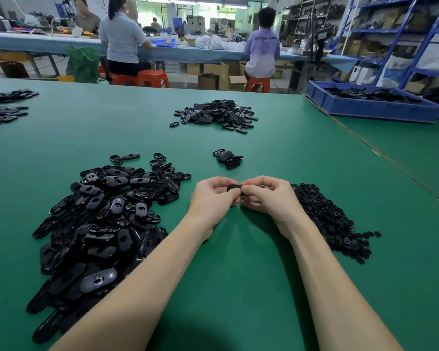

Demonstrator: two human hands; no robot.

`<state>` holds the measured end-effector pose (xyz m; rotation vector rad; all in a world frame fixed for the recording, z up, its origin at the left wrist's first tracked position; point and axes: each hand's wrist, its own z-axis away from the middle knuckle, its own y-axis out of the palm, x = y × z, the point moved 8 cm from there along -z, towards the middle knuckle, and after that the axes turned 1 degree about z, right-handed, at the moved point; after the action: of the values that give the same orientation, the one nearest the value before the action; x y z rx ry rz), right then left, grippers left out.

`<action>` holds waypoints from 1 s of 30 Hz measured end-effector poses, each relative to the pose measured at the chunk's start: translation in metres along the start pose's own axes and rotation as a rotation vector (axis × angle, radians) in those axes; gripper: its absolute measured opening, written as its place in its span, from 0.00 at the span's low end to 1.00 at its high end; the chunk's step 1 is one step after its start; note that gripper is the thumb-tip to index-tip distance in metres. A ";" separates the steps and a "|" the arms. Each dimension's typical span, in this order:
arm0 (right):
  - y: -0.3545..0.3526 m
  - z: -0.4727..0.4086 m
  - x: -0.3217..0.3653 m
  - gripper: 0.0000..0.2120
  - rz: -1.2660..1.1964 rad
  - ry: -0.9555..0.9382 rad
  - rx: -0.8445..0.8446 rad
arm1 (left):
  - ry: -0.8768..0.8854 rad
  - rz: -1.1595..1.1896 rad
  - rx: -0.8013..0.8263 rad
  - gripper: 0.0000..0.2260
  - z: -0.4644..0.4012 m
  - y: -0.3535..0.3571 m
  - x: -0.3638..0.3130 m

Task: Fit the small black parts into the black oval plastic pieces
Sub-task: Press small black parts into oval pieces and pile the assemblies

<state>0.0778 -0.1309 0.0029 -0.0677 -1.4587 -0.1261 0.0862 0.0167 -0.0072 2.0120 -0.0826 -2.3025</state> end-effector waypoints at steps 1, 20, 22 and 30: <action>0.000 0.000 0.000 0.06 -0.013 0.009 0.002 | -0.009 0.044 0.030 0.05 0.000 0.001 0.000; -0.003 -0.002 -0.004 0.06 -0.017 0.037 -0.031 | -0.026 0.099 -0.002 0.05 0.001 0.000 0.003; -0.003 -0.002 -0.004 0.06 -0.017 0.038 -0.028 | -0.018 0.104 0.005 0.05 0.001 0.001 0.003; -0.002 0.001 -0.002 0.04 -0.100 0.024 0.066 | -0.085 0.257 0.179 0.05 0.003 0.005 0.000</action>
<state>0.0767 -0.1326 0.0007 0.0600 -1.4410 -0.1595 0.0837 0.0116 -0.0061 1.8480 -0.5384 -2.2837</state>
